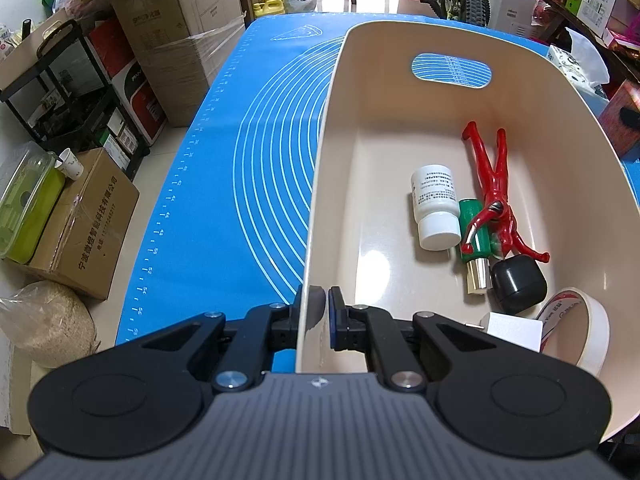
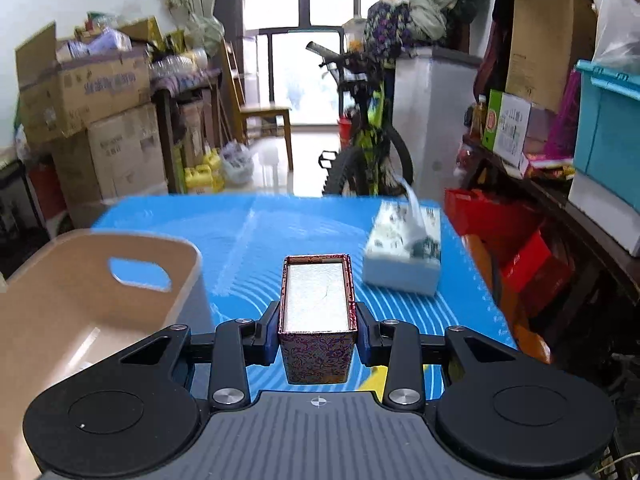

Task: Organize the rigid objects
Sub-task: 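Carry the patterned box into the basket and open the right tool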

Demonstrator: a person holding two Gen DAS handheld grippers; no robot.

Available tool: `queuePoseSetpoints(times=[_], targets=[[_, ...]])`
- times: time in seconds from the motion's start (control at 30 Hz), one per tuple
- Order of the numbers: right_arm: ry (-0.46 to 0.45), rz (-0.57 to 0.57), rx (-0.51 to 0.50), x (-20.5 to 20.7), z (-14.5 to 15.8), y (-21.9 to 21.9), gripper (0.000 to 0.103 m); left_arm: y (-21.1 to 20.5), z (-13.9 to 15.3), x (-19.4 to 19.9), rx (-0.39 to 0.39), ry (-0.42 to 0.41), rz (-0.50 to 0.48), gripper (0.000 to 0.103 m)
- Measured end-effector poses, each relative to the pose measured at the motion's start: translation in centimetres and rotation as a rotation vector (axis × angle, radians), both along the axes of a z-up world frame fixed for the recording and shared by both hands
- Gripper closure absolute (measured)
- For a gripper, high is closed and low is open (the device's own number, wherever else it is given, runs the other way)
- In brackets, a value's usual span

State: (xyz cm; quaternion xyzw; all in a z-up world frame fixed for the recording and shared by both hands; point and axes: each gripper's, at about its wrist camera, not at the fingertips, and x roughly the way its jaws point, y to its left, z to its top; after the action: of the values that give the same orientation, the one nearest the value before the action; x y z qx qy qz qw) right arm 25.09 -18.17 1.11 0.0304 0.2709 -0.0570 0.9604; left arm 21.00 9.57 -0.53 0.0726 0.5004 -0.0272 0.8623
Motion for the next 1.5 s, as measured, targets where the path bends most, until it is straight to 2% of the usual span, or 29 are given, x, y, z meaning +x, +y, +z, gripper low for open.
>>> queuePoseSetpoints(times=[0.3,0.53,0.7,0.9,1.27,1.33,1.43,1.5], targets=[[-0.154,0.095,0.027,-3.6,5.3,3.2,0.059,0.0,0.0,0.0,0.0,0.0,-0.001,0.092],[-0.174,0.242,0.044,-4.8,6.3,7.4,0.059,0.0,0.1,0.0,0.002,-0.001,-0.001,0.092],[-0.108,0.348,0.05,-4.7,5.1,10.9,0.059,0.1,0.2,0.0,0.006,-0.002,-0.003,0.092],[0.023,0.426,0.025,-4.1,2.5,14.2,0.059,0.1,0.2,0.0,0.007,-0.002,-0.004,0.092],[0.256,0.436,-0.012,-2.9,-1.4,15.7,0.059,0.0,0.2,0.0,0.007,-0.002,-0.003,0.092],[0.265,0.428,0.013,-2.6,-1.5,15.3,0.059,0.0,0.2,0.0,0.007,-0.003,-0.004,0.092],[0.241,0.427,0.028,-2.5,-1.0,14.7,0.05,-0.1,0.2,0.2,0.01,-0.001,-0.003,0.092],[0.225,0.428,0.048,-2.6,-0.5,14.1,0.05,-0.1,0.1,0.3,0.012,-0.002,-0.003,0.092]])
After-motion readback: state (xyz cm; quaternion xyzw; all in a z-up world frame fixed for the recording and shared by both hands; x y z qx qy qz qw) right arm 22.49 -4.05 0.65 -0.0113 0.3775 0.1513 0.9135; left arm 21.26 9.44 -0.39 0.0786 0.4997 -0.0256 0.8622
